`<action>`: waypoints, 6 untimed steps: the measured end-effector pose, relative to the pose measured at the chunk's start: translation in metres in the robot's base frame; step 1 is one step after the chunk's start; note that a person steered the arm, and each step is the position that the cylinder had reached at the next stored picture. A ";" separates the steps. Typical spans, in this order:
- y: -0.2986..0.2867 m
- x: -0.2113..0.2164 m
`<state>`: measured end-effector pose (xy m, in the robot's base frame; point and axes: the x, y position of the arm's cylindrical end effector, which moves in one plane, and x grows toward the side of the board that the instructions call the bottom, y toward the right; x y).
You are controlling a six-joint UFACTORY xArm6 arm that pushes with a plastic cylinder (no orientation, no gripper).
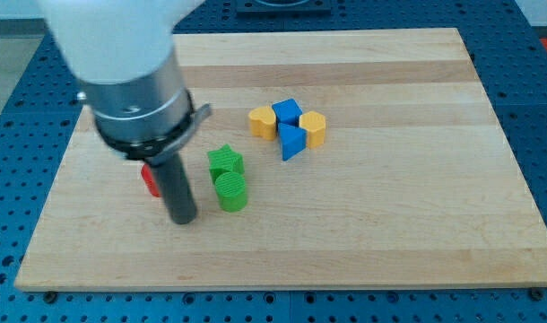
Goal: Move the red circle towards top center
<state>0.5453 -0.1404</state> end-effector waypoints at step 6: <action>0.008 -0.200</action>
